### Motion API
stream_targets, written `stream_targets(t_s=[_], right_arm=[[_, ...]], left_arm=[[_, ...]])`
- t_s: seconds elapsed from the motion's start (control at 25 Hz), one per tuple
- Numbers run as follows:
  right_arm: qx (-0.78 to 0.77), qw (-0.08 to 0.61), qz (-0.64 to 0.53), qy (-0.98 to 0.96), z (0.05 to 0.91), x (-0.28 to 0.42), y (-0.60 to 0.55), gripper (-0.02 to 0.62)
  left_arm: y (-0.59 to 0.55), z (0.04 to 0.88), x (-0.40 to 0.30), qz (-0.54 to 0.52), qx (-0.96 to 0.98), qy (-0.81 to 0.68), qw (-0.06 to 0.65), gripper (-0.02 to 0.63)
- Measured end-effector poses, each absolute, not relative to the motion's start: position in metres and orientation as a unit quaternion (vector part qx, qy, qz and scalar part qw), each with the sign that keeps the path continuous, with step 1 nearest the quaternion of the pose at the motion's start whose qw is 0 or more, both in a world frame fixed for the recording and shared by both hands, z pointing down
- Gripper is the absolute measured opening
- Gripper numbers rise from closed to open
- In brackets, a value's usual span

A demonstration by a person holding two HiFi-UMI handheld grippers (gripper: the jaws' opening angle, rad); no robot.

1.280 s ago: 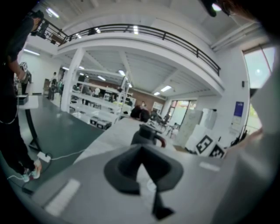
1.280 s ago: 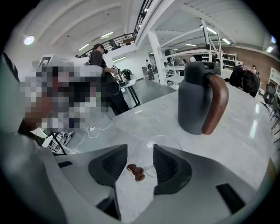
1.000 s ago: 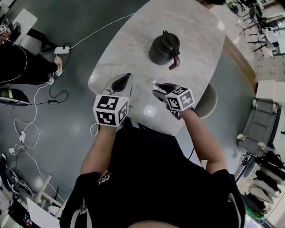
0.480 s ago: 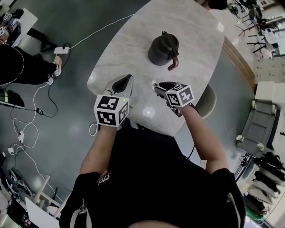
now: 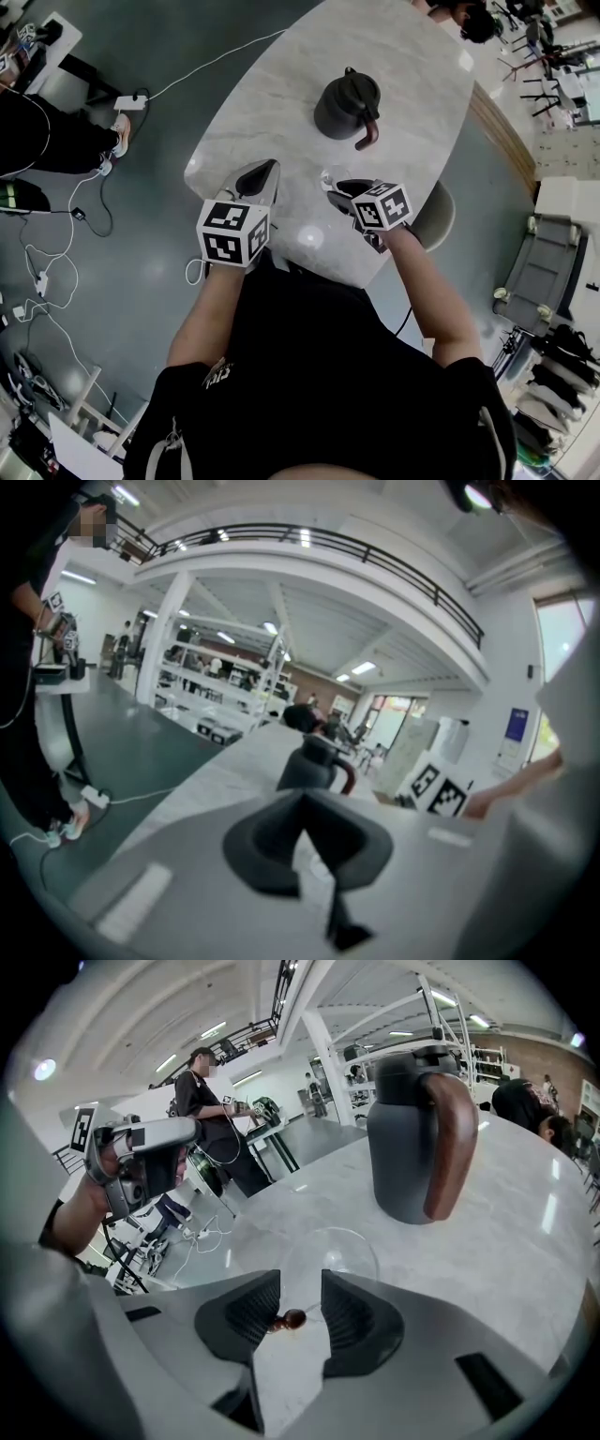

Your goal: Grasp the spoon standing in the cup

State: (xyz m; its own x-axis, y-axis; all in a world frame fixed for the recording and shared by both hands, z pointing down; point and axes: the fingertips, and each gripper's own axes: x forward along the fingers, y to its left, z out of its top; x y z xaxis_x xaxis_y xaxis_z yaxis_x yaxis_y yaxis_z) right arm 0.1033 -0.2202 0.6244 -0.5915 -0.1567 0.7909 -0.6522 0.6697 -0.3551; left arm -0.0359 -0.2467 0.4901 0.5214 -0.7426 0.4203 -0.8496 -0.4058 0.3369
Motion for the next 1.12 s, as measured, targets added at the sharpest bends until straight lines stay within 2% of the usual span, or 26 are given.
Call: stream_targets(t_s=[0.28, 1.12], right_arm=[[0.249, 0.387, 0.321, -0.828, 0.622, 0.108, -0.212, 0.129], [0.263, 0.481, 0.207, -0.811, 0.628, 0.112, -0.204, 0.126]], left_arm=[[-0.246, 0.492, -0.035, 0.101, 0.833, -0.473, 0.268, 0.009], [-0.245, 0.49, -0.039, 0.097, 0.841, -0.458, 0.271, 0.009]])
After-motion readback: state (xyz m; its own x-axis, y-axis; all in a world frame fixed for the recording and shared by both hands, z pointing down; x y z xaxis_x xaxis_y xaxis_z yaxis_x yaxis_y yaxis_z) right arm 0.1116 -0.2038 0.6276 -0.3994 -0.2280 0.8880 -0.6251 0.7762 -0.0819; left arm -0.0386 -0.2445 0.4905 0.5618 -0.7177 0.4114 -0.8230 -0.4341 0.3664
